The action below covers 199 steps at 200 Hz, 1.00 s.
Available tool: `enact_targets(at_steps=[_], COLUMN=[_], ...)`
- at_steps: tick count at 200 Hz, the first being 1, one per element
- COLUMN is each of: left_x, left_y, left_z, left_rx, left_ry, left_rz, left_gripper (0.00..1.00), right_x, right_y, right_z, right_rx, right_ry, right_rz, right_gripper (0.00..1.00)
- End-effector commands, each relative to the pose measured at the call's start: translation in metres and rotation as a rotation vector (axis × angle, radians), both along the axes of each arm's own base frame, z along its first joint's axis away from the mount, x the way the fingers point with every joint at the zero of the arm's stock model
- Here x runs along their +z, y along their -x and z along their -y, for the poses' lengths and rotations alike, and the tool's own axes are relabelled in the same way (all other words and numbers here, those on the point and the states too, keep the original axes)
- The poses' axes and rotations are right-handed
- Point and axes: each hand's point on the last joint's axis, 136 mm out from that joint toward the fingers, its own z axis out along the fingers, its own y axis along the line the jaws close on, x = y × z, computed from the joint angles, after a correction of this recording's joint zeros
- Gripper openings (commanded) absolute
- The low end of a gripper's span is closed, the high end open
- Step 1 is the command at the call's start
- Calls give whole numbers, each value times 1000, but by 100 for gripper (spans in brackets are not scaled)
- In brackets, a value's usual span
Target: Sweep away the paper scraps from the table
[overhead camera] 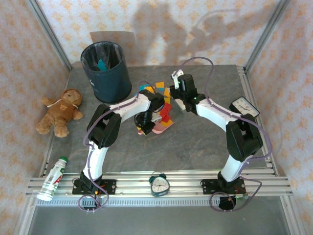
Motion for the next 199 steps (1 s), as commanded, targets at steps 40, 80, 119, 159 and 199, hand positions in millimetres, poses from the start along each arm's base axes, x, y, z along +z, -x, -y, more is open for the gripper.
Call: enact_targets(at_steps=[40, 80, 119, 159, 199], left_x=[6, 7, 7, 5, 10], left_y=[-10, -15, -18, -14, -12], left_z=[4, 5, 7, 9, 17], left_rx=[-4, -23, -43, -70, -97], left_ry=[26, 29, 34, 27, 58], left_rz=[18, 41, 52, 34, 42], left_gripper=[0, 0, 0, 0, 0], right_x=[-12, -6, 10, 23, 46], right_y=[27, 51, 64, 71, 62], right_z=[-28, -34, -35, -30, -5], right_rx=[196, 257, 265, 233, 78], right_ry=[6, -40, -107, -127, -148], right_rz=[-124, -178, -189, -166, -71], right_gripper=[0, 0, 0, 0, 0])
